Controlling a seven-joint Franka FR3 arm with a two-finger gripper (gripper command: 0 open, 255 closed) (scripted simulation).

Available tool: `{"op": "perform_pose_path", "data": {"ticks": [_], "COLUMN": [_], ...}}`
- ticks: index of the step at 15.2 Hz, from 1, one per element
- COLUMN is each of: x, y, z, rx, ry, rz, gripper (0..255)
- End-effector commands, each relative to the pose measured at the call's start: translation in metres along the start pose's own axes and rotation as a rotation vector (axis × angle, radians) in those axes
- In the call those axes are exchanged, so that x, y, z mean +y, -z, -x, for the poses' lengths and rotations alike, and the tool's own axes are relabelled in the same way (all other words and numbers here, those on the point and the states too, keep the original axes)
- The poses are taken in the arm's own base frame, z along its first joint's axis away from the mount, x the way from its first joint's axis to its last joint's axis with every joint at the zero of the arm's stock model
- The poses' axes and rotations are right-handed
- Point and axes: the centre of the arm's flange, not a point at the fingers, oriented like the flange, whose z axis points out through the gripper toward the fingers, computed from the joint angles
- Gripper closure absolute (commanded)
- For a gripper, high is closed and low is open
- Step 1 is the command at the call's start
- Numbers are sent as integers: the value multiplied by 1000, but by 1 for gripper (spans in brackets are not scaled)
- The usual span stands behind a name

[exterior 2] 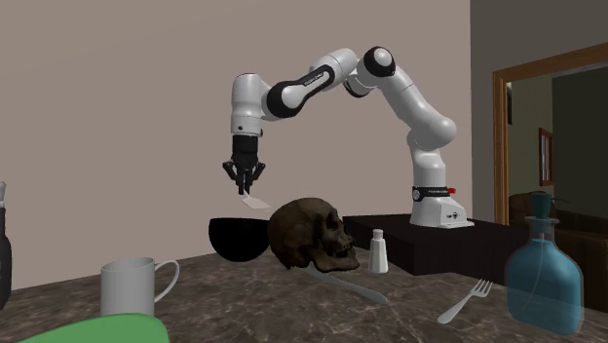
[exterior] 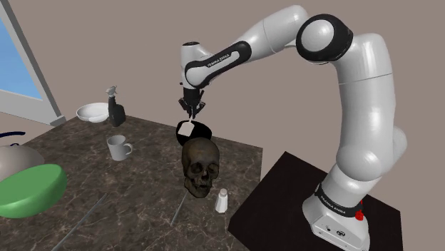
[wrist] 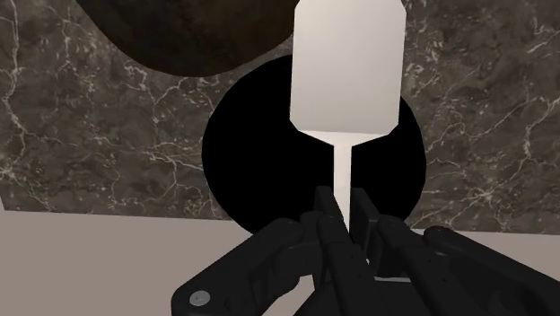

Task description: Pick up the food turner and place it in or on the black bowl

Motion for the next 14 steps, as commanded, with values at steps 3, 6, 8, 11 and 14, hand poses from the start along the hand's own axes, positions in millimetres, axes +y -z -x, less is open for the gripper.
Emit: {"op": "perform_pose_path", "data": {"ticks": [3,6,8,11,14], "x": [1,1,1,1,1], "y": [-21,-37,-47,-58,-58], "z": [0,1,2,3,3], "rx": [0,0,0,0,0], "ry": [0,0,0,0,0], "rz": [0,0,0,0,0], "gripper": [255,255,255,255,255]}}
